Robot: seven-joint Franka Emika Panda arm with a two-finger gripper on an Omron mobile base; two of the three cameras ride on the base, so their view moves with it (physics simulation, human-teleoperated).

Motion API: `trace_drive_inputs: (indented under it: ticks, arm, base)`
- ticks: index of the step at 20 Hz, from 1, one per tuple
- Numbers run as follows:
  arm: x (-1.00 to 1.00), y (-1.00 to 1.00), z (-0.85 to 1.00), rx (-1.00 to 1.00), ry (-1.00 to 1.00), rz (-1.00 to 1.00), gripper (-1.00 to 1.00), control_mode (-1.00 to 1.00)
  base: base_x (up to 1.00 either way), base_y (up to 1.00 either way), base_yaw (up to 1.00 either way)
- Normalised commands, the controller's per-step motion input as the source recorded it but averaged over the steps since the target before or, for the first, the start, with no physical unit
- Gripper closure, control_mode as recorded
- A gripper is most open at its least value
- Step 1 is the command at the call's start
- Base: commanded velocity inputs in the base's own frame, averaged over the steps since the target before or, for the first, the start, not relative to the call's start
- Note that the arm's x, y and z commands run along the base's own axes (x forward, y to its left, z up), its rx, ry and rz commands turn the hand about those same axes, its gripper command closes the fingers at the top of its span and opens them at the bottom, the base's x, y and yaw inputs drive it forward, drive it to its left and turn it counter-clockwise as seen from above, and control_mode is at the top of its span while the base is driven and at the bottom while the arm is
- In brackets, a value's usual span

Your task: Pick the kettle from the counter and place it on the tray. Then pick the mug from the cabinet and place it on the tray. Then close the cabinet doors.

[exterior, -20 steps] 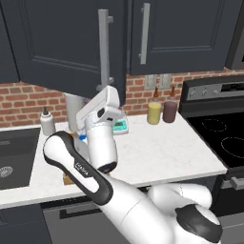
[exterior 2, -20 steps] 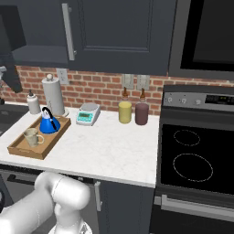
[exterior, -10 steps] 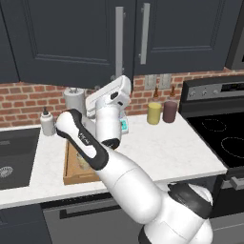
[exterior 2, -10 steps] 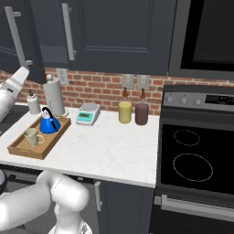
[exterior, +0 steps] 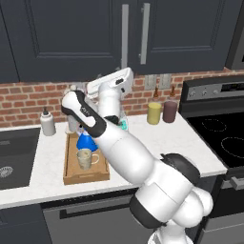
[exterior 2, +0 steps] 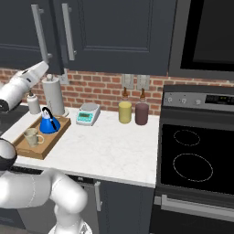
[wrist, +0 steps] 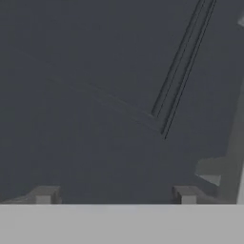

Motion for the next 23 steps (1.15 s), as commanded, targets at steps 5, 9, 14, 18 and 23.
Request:
trace_drive_inputs:
  ticks: [5,9,14,18,23]
  arm:
    - [0.61,0.05,0.33,0.26,0.00,-0.02,-1.00,-1.00]
    - [0.54,0.02,0.29,0.26,0.00,0.00,-1.00,-1.00]
    - [0.48,0.11,0.25,0.24,0.00,0.00,-1.00,-1.00]
    - [0.46,0.24,0.16,0.22,0.00,-0.02,-1.00,-1.00]
    - [0.56,0.23,0.16,0.22,0.00,-0.02,-1.00,-1.00]
  base:
    - [0.00,0.00,0.00]
    - [0.00,0.00,0.00]
    - [0.00,0.00,0.00]
    - [0.00,0.00,0.00]
    - [0.00,0.00,0.00]
